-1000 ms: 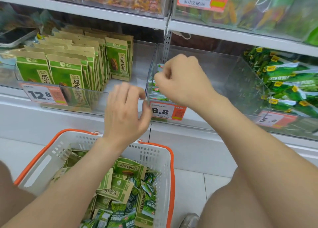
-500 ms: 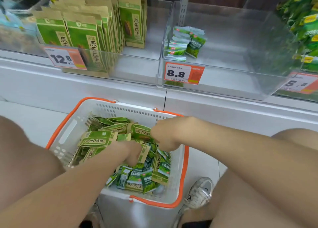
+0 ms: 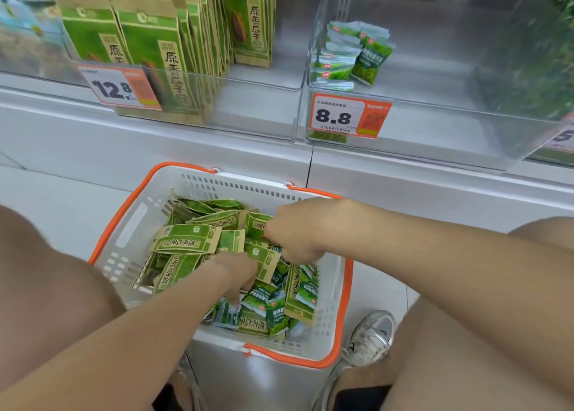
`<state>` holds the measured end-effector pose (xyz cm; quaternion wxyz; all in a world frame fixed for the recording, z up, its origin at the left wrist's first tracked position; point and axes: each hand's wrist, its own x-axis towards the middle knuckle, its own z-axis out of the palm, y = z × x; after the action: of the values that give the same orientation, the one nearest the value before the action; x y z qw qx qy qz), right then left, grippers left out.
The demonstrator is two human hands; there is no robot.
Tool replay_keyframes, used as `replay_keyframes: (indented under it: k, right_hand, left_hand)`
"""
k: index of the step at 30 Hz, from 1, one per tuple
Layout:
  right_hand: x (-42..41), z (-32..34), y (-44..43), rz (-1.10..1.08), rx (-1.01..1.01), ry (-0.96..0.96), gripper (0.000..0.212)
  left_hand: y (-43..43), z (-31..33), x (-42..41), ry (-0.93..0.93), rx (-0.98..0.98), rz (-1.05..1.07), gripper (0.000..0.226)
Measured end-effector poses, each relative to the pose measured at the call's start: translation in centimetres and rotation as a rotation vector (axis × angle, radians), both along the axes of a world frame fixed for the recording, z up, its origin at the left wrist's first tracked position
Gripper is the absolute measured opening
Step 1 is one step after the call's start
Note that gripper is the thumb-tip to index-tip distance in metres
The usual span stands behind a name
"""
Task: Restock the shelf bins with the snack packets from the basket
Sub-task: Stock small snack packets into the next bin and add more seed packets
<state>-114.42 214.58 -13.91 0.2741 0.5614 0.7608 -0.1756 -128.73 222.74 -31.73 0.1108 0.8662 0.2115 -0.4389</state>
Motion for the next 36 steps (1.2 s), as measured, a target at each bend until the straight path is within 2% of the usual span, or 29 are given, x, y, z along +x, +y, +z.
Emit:
replay_keyframes:
  k: [5,8,11,14,16,18,19,21,24,25,28,29,31,33,36]
  right_hand:
    - [-0.3,0.6,0.1,0.001,-0.014,-0.002,0.008]
    - [0.1,0.9,0.2,-0.025,0.003,0.004,0.008]
    - [1.4,1.8,0.5,-0.039,0.048,0.053,0.021]
    - [3.3,2.8,0.6,-0.116,0.093,0.185,0.051]
    - [4.5,3.4,0.8,-0.156,0.125,0.211,0.071]
    - [5.6,3.5,1.0,-0.171,0.188,0.266,0.077]
    - [6.0,3.8,1.1,-0.168,0.232,0.312,0.073]
    - [6.7,4.8,1.2,-0.163,0.374,0.400,0.051]
    - [7.6,7.4,1.1,-0.241,0.563,0.470,0.018]
    - [7.9,8.3,1.0,-0.280,0.613,0.491,0.014]
    - [8.8,10.4,0.4,-0.456,0.626,0.633,0.019]
    - [9.0,10.8,0.1,-0.515,0.602,0.686,0.018]
    - [9.4,11.3,-0.1,-0.592,0.571,0.765,0.015]
    - [9.7,11.8,-0.2,-0.642,0.582,0.831,0.015]
    - [10.4,12.2,-0.1,-0.736,0.630,0.940,0.019]
  left_hand:
    - [0.7,1.0,0.2,-0.067,0.059,0.058,0.018]
    - [2.1,2.8,1.0,-0.166,0.004,0.145,0.009]
    - [3.4,6.0,2.2,-0.366,-0.161,0.327,0.011]
    - [3.7,9.5,3.2,-0.582,-0.459,0.641,0.010]
    - [3.6,11.5,3.7,-0.736,-0.631,0.808,0.018]
    - [3.3,13.1,4.3,-0.899,-0.771,0.930,0.025]
    - [3.0,13.9,4.7,-0.966,-0.862,0.993,0.028]
    - [2.4,15.8,5.5,-1.045,-0.990,1.096,0.026]
    - [2.1,18.1,6.3,-1.116,-0.962,1.087,0.023]
    - [2.2,18.7,6.5,-1.154,-0.956,1.077,0.027]
    - [2.4,20.1,6.9,-1.335,-1.014,1.110,0.036]
    - [2.5,20.3,7.0,-1.400,-1.004,1.072,0.033]
    - [2.4,20.5,7.1,-1.492,-0.928,0.984,0.024]
    - [2.2,20.6,7.2,-1.527,-0.890,0.968,0.030]
    - [1.6,21.6,7.8,-1.608,-0.805,0.945,0.026]
